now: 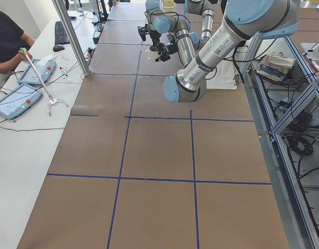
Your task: Left arm hands cup to right arm to dump lemon
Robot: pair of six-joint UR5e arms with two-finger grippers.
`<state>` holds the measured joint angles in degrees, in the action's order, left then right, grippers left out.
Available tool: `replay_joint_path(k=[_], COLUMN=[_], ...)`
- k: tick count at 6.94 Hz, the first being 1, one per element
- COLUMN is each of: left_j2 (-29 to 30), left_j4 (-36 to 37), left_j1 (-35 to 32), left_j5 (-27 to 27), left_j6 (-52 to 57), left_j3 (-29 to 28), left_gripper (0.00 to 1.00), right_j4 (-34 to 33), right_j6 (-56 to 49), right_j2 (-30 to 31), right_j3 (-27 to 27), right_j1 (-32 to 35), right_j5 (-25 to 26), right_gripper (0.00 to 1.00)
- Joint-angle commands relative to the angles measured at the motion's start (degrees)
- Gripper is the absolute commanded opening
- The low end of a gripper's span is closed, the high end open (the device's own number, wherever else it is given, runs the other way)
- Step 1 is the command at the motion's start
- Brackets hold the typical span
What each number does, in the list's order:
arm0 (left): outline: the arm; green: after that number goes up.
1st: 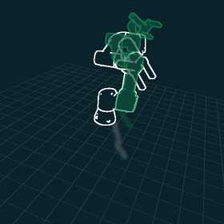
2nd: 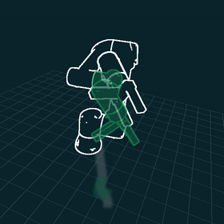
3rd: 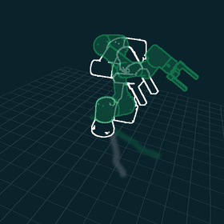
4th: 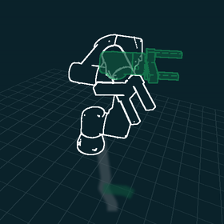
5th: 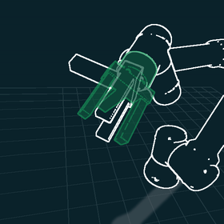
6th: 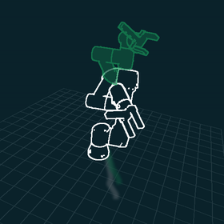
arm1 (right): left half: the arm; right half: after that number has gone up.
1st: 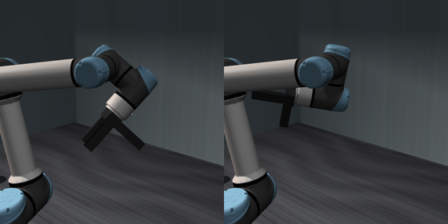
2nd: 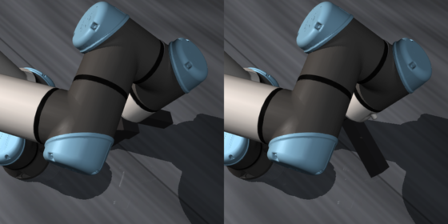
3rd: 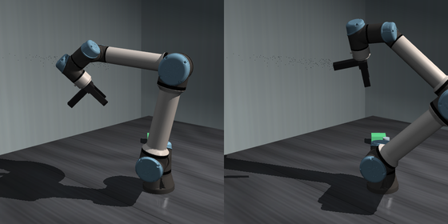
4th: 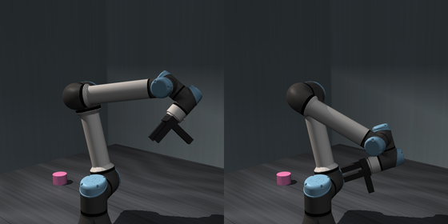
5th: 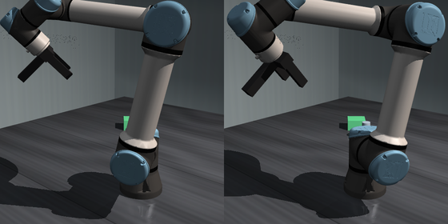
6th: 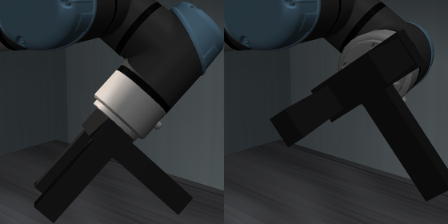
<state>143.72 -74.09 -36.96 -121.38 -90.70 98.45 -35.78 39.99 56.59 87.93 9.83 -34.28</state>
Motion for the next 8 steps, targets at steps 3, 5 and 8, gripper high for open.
replay_joint_path(k=[3, 5, 8], left_j2=[-0.4, -0.4, -1.3], left_j4=[0.0, 0.1, 0.2], left_j1=[0.1, 0.3, 0.4], left_j5=[0.1, 0.2, 0.2], left_j6=[0.0, -0.3, -0.7], left_j3=[0.1, 0.1, 1.0], left_gripper=[0.94, 0.79, 0.42], right_j4=[-0.3, -0.3, -0.2], right_j6=[-0.2, -1.7, -1.8], right_j2=[0.5, 0.2, 0.6], right_j3=[0.1, 1.9, 2.0], right_j1=[0.0, 0.2, 0.3], right_j5=[0.0, 0.0, 0.0], right_gripper=[0.31, 0.31, 0.33])
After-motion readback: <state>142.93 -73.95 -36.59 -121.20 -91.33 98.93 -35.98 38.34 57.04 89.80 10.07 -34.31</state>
